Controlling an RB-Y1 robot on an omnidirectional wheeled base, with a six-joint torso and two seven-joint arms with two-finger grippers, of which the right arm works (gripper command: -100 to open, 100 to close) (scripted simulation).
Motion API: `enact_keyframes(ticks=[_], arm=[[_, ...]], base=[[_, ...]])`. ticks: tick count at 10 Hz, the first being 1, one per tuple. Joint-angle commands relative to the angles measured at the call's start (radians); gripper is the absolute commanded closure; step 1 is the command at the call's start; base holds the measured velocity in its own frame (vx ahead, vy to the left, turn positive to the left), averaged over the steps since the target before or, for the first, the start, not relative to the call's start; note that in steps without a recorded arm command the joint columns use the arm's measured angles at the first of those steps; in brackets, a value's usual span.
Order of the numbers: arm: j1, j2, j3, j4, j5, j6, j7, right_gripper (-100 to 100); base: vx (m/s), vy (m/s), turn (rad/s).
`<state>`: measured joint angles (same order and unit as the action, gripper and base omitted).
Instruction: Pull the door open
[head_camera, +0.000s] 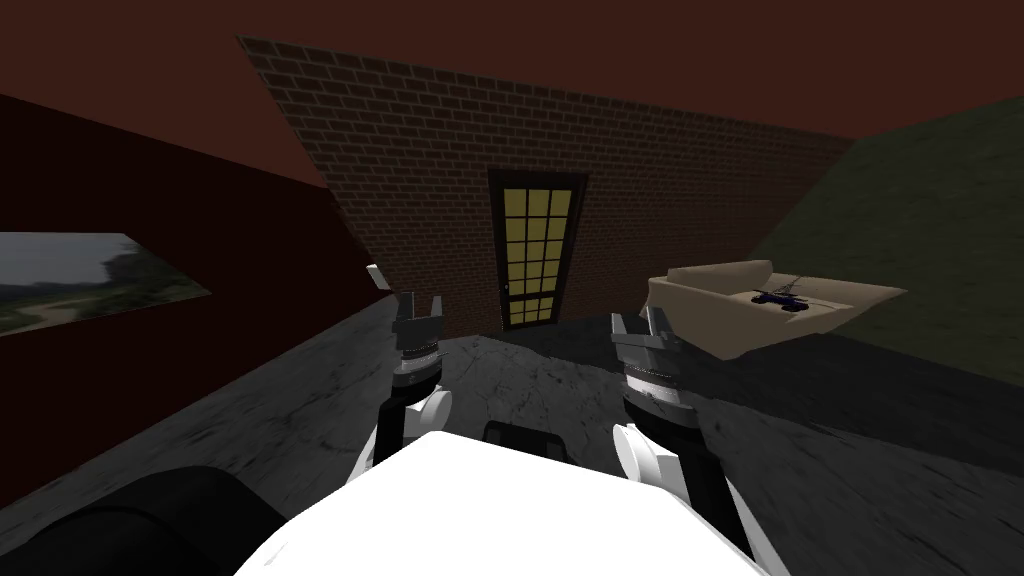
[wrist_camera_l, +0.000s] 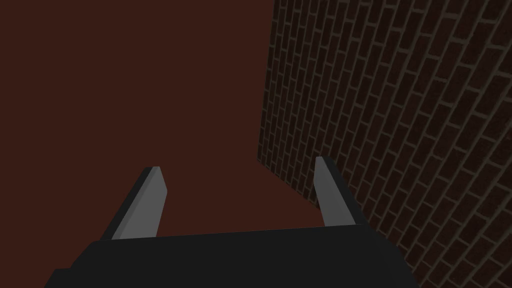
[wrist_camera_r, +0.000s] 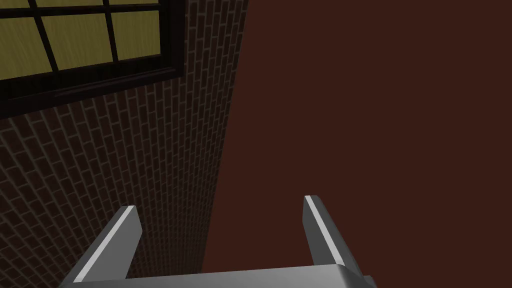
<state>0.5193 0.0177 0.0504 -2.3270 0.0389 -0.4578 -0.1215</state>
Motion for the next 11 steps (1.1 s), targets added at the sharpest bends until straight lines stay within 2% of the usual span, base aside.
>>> enact_keyframes(ticks=[1,8,11], arm=[[-0.008,-0.016,-0.014,0.035,0.012,-0.011,0.032,-100],[-0.039,-0.057,-0.067,0.166,0.059,-0.052,0.153,-100],[-0.057,-0.075,-0.097,0.242,0.086,-0.076,0.224,-100]], base=[[0.084,0.05,0.075],[0.133,0.058,0.073],[0.128,0.05,0.077]])
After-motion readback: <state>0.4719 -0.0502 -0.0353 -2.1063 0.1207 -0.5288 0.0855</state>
